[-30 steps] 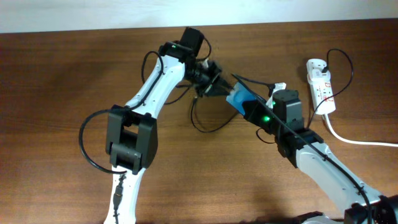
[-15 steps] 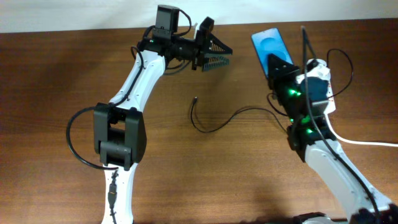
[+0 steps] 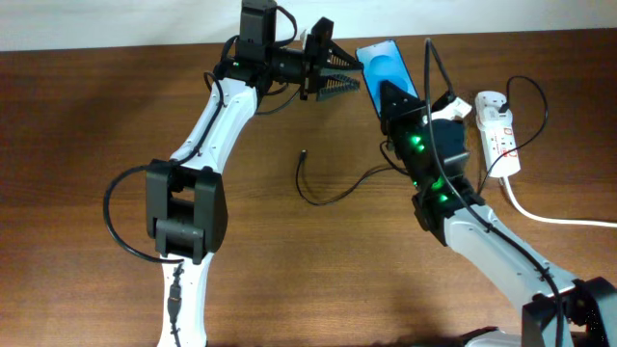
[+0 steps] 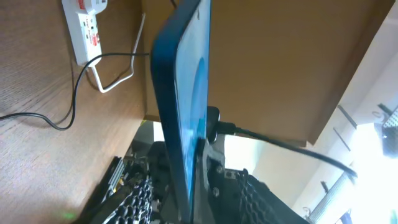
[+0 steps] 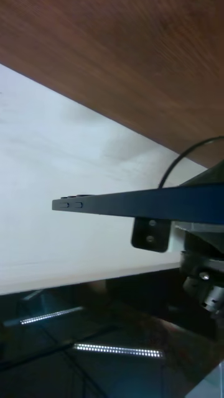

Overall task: Plug charger to phone and switch on socket
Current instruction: 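Regrasp the phone top with the left gripper, release the right gripper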

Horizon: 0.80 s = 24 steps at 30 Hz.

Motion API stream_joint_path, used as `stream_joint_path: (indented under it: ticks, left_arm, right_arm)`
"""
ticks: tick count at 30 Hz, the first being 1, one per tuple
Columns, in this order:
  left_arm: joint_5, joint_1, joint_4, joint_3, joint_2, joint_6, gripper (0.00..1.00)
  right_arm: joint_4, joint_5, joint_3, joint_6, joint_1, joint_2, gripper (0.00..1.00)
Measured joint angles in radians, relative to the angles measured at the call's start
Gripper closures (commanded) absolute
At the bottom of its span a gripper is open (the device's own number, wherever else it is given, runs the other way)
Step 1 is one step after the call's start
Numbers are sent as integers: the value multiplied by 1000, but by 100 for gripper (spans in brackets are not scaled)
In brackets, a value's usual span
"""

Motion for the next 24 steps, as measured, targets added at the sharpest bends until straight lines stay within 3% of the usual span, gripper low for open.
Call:
stream_joint_path:
  ticks: [9, 17, 21, 24]
  left_arm:
    - [-167, -18, 3, 0, 0, -9, 63]
    - [-279, -39, 0, 0, 0, -8, 72]
    - [-309, -56, -1, 0, 0, -9, 96]
    - [-301, -53, 3, 0, 0, -45, 100]
  right_arm:
    - [-25, 76, 83, 181, 84, 69, 96]
    - [-34, 79, 121, 215, 84, 140, 96]
    - [-33, 79, 129, 219, 84, 140, 96]
    - [-30, 79, 130, 270, 84, 140, 96]
